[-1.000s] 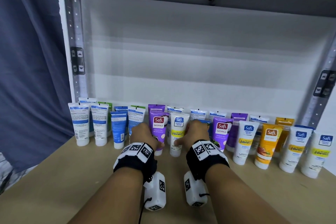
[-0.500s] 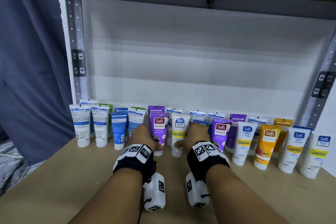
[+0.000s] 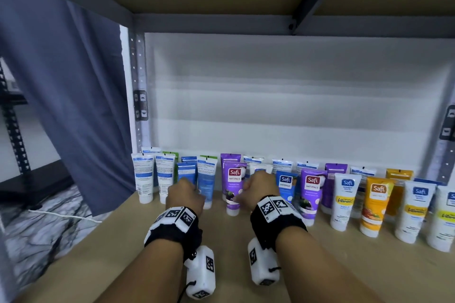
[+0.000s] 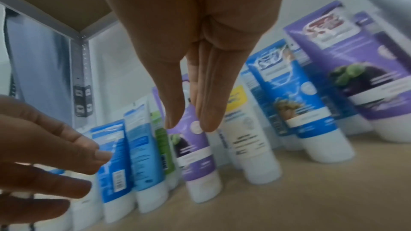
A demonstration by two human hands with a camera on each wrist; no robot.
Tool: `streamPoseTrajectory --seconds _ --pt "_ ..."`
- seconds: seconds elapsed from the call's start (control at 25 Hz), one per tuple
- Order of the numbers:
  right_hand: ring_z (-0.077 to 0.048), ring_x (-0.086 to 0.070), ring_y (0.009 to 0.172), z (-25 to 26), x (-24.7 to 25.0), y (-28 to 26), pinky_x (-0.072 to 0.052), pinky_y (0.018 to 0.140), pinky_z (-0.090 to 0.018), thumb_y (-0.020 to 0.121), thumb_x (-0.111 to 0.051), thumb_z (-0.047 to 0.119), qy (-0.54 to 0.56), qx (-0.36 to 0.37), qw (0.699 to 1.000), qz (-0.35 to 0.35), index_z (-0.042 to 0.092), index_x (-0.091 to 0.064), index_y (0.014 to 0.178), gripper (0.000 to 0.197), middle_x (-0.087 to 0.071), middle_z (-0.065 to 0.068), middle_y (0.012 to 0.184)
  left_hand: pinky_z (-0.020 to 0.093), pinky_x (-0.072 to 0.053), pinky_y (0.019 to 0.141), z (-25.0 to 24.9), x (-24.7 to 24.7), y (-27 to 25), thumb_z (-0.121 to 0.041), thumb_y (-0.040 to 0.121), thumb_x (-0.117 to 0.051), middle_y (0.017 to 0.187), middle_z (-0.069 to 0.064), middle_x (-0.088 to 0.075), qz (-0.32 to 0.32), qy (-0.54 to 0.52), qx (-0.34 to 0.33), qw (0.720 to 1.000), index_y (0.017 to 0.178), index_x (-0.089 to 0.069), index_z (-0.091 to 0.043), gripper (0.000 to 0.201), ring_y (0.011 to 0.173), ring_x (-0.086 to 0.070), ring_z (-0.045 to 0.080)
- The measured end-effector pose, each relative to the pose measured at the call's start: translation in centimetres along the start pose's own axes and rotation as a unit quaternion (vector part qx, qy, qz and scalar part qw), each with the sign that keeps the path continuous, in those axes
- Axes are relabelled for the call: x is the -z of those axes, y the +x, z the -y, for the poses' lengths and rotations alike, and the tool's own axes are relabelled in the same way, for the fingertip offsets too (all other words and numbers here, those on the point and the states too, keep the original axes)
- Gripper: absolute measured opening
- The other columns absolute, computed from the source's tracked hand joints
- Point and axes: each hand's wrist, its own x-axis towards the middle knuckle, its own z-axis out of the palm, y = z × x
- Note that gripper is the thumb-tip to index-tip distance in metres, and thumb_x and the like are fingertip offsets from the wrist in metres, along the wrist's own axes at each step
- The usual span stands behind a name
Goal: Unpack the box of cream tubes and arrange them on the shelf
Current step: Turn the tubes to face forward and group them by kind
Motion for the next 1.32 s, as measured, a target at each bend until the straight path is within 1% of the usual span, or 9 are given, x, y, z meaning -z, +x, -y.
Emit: streamPoseTrajectory --seconds 0.12,0.2,0.28,0.4,0.6,0.76,0.96,1.12,1.32 --pt "-0.022 -0.059 0.083 2.5 -1.8 -0.2 -0.045 0.067 -0.025 0.064 -0.086 0.035 0.019 0.038 0.999 -0.005 0.010 -0.065 0.085 0.038 -0.062 -0.010 0.092 0.029 -0.046 0.076 0.5 1.2 0.3 -0.019 0.079 -0.074 0.102 0.014 -0.067 -0.029 -0.019 -0.002 0.999 0.098 -0.058 -0.006 0.028 0.097 -0.064 0.030" --pt "-0.025 -0.061 0.093 3.5 -3.1 0.1 -0.047 0.071 -0.025 0.067 -0.084 0.034 0.037 0.046 0.998 -0.010 0.006 -0.067 0.092 0.041 -0.064 -0.012 0.102 0.030 -0.047 0.078 0.8 1.4 0.5 -0.015 0.079 -0.073 0.107 0.016 -0.067 -0.045 -0.033 0.003 0.998 0.107 -0.058 -0.002 0.034 0.101 -0.063 0.031" --pt "-0.027 -0.063 0.100 4.2 -4.2 0.4 -0.043 0.071 -0.024 0.074 -0.080 0.029 0.045 0.046 0.998 0.006 0.005 -0.066 0.103 0.040 -0.065 -0.012 0.107 0.031 -0.048 0.082 1.3 1.2 0.9 -0.013 0.081 -0.071 0.111 0.017 -0.066 -0.056 -0.033 0.007 0.998 0.112 -0.056 -0.002 0.037 0.105 -0.062 0.031" --pt "-0.028 -0.063 0.104 5.3 -6.0 1.1 -0.049 0.075 -0.027 0.078 -0.077 0.020 0.068 0.047 0.996 0.020 0.004 -0.061 0.111 0.040 -0.064 -0.013 0.114 0.034 -0.049 0.085 2.3 0.6 2.4 -0.014 0.082 -0.071 0.114 0.018 -0.065 -0.055 -0.039 0.020 0.998 0.114 -0.057 -0.002 0.037 0.107 -0.061 0.033" --pt "-0.030 -0.062 0.107 6.6 -7.8 2.0 -0.053 0.081 -0.033 0.082 -0.074 0.019 0.077 0.001 0.997 -0.005 0.006 -0.057 0.117 0.042 -0.062 -0.013 0.119 0.031 -0.048 0.081 3.0 0.1 4.8 -0.021 0.081 -0.073 0.113 0.016 -0.066 -0.046 -0.039 0.027 0.998 0.112 -0.059 -0.003 0.039 0.105 -0.062 0.032" --pt "-0.030 -0.062 0.108 6.5 -8.3 2.9 -0.052 0.083 -0.033 0.085 -0.071 0.018 0.060 -0.002 0.998 -0.018 0.004 -0.057 0.116 0.037 -0.062 -0.014 0.119 0.023 -0.043 0.069 2.9 0.2 6.1 -0.024 0.080 -0.074 0.105 0.012 -0.069 -0.029 -0.044 0.008 0.999 0.103 -0.064 -0.004 0.033 0.096 -0.065 0.027" --pt "-0.031 -0.063 0.106 6.5 -8.1 3.6 -0.054 0.087 -0.036 0.087 -0.066 0.013 0.018 0.028 0.999 -0.024 0.002 -0.058 0.111 0.027 -0.063 -0.015 0.115 0.023 -0.042 0.065 2.6 0.6 6.3 -0.019 0.080 -0.073 0.097 0.012 -0.070 -0.025 -0.038 -0.010 0.999 0.096 -0.067 -0.004 0.023 0.087 -0.065 0.025" --pt "-0.029 -0.064 0.104 6.2 -8.0 3.6 -0.054 0.085 -0.033 0.085 -0.070 0.017 0.019 0.040 0.998 -0.036 0.004 -0.058 0.110 0.031 -0.064 -0.014 0.114 0.025 -0.044 0.062 2.7 1.0 6.1 -0.022 0.076 -0.077 0.088 0.010 -0.071 -0.018 -0.035 -0.020 0.999 0.086 -0.068 -0.008 0.020 0.068 -0.057 0.019" --pt "-0.028 -0.063 0.106 6.0 -7.4 3.0 -0.051 0.080 -0.030 0.080 -0.076 0.026 0.013 0.038 0.998 -0.050 0.006 -0.057 0.113 0.043 -0.063 -0.011 0.116 0.027 -0.045 0.061 2.6 1.8 5.7 -0.029 0.065 -0.087 0.072 0.003 -0.062 0.015 -0.036 -0.008 0.999 0.062 -0.053 -0.014 0.037 0.064 -0.057 0.019"
